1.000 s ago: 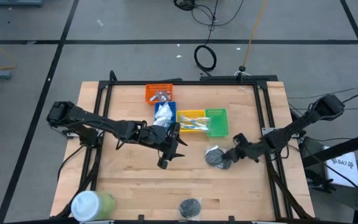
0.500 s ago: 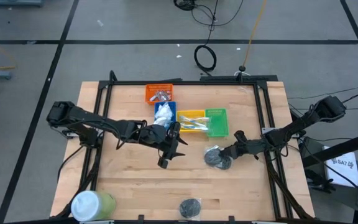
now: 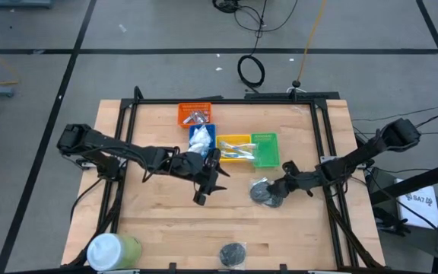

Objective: Pick & Place Travel size toiletries
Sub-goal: Put the top left hairbrush into the green basket

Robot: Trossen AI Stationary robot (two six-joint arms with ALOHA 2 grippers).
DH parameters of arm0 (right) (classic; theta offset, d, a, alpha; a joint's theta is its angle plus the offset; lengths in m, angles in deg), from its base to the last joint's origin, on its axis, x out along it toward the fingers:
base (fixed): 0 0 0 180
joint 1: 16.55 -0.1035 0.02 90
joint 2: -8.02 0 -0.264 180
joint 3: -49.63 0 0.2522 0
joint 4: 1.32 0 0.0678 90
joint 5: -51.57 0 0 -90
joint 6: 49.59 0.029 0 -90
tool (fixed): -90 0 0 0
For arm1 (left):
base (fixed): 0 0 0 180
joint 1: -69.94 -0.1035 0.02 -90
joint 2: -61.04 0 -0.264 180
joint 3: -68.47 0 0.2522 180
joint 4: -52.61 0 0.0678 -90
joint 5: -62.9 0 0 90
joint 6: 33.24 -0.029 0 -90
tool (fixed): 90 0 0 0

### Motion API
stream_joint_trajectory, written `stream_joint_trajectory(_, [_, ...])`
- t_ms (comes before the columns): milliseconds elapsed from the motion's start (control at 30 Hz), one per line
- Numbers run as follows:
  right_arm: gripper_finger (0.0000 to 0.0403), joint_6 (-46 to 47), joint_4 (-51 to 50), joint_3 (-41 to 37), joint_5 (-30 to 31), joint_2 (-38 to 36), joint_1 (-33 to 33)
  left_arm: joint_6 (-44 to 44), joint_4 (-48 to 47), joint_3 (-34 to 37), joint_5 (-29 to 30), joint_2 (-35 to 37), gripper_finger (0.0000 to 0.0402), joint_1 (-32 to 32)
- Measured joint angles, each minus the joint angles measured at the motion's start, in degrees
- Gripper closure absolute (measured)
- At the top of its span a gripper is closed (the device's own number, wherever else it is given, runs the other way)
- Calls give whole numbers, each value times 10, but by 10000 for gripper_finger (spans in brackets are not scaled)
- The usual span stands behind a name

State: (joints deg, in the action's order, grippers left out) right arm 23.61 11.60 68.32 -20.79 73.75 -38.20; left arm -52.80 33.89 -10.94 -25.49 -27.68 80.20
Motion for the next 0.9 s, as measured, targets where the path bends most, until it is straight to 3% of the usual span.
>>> stream_joint_trajectory(200, [201, -4, -17, 12, -1, 13, 6, 6, 0, 0, 0, 0, 204, -7])
stream_joint_trajectory(567, [392, -79, 55, 10, 2, 14, 6, 4, -1, 0, 0, 0, 204, -8])
stream_joint_trajectory(767, [401, -157, 203, 22, 0, 12, 4, 5, -1, 0, 0, 0, 204, -7])
stream_joint_trajectory(900, [402, -254, 233, 69, 2, -5, -6, 8, -6, 0, 0, 0, 204, -6])
